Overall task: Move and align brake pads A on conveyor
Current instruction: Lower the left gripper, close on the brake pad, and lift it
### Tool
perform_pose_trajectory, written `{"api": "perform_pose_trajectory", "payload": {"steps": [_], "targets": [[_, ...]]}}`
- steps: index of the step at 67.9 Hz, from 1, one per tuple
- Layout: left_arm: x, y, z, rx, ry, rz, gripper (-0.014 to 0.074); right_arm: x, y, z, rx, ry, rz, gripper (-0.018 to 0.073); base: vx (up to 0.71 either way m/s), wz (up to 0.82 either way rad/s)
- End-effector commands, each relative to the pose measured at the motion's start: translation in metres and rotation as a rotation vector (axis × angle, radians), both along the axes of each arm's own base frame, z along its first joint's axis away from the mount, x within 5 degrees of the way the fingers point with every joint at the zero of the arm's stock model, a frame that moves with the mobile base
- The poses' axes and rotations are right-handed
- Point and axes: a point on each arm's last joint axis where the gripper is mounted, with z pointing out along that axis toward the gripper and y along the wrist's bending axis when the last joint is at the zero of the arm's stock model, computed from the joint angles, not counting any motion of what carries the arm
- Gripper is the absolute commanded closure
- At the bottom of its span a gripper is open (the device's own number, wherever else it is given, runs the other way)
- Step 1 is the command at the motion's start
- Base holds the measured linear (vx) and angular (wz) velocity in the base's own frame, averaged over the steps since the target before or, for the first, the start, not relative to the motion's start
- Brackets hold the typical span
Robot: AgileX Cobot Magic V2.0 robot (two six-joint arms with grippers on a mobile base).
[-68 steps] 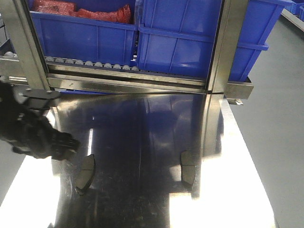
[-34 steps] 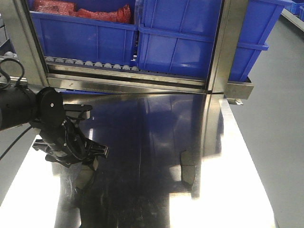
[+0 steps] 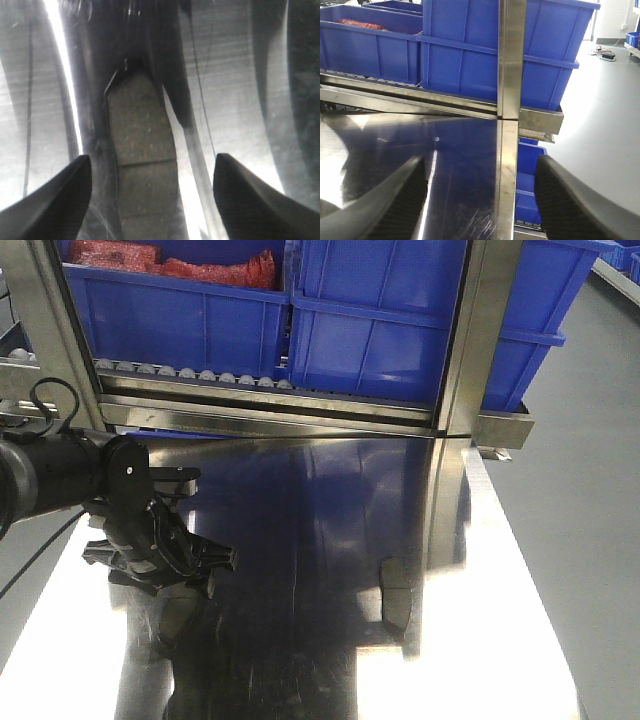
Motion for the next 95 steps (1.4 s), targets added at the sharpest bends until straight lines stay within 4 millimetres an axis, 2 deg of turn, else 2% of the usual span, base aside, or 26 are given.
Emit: {"api": "perform_pose_trajectory", "payload": {"steps": [1, 29, 40, 53, 66, 67, 79, 95], "targets": [[0.006, -0.004, 0.021, -0.025, -0.071, 0.009, 0.0094, 0.001, 0.0, 0.013, 0.006, -0.083, -0.005, 0.0106, 0.0, 0.0], [0.015, -0.008, 0.006, -0.017, 0.003, 0.014, 0.0094, 0.001, 0.0, 0.013, 0.006, -0.083, -0.005, 0.0106, 0.0, 0.0], [0.013, -0.008, 0.001, -0.006, 0.043, 0.013, 0.0141, 0.001, 0.0, 0.013, 0.006, -0.083, -0.005, 0.0106, 0.0, 0.0], [0.011, -0.007, 0.001, 0.002, 0.06, 0.009, 0.0304, 0.001, 0.0, 0.013, 0.006, -0.083, -0.005, 0.0106, 0.0, 0.0], [0.009, -0.006, 0.003, 0.019, 0.071, -0.018, 0.0585, 0.001, 0.0, 0.013, 0.006, -0.083, -0.005, 0.0106, 0.0, 0.0], [0.009, -0.006, 0.003, 0.021, 0.069, -0.022, 0.0605, 0.001, 0.0, 0.013, 0.006, -0.083, -0.005, 0.0106, 0.0, 0.0], [0.003, -0.002, 0.025, 0.042, -0.021, -0.031, 0.0603, 0.001, 0.0, 0.013, 0.006, -0.083, -0.005, 0.0106, 0.0, 0.0], [-0.033, 0.012, 0.063, 0.019, -0.199, -0.013, 0.0604, 0.001, 0.0, 0.013, 0.006, -0.083, -0.005, 0.0106, 0.0, 0.0]]}}
